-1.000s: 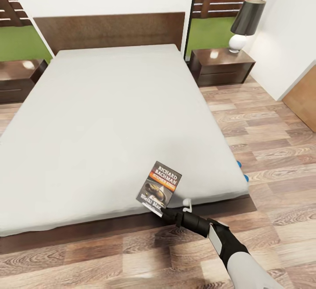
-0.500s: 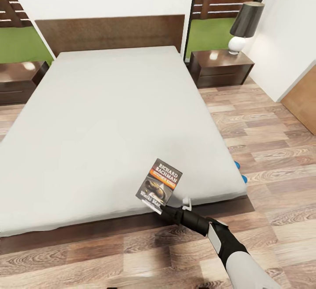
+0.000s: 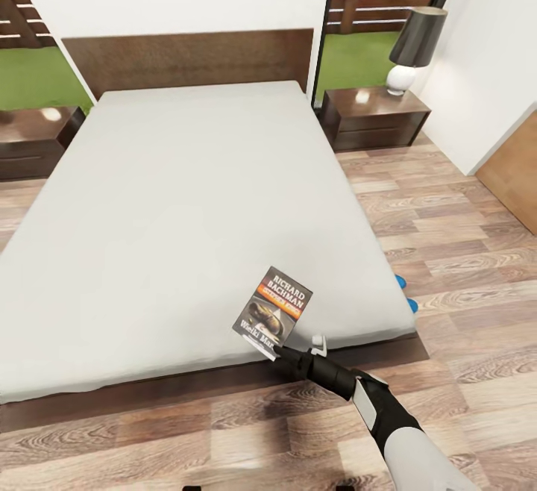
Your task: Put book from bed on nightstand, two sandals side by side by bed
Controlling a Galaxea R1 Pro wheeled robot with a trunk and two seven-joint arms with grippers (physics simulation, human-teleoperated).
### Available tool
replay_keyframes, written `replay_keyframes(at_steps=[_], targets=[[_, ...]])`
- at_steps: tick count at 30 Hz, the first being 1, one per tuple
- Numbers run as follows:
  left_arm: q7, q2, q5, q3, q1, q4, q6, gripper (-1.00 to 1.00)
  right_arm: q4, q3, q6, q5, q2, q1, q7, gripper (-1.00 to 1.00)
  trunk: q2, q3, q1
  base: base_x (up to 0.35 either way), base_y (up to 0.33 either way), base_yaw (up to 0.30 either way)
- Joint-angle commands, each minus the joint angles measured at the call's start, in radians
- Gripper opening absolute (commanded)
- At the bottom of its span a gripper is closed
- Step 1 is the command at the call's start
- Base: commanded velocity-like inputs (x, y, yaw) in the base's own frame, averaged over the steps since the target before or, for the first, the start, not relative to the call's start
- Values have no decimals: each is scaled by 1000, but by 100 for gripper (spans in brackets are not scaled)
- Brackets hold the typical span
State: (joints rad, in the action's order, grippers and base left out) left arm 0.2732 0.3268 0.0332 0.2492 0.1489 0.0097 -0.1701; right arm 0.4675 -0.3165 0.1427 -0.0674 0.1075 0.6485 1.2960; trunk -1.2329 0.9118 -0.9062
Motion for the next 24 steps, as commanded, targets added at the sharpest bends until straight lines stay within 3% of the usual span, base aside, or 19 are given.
replay_keyframes(at_steps=[1,15,24], targets=[[4,0,4,4,0,1,-3,100,0,-6,11,1,1,0,4,-100,7,-3,4,0,0,0],[-4,1,0,3,-1,1,-8,100,-2,-5,10,-1,1,-1,2,-100,105,-47,58,0,0,0],[-58,1,-5,1,-2,-1,-18,100,-5,1,8,-2,3,-1,4,-100,168,-75,92,0,0,0]])
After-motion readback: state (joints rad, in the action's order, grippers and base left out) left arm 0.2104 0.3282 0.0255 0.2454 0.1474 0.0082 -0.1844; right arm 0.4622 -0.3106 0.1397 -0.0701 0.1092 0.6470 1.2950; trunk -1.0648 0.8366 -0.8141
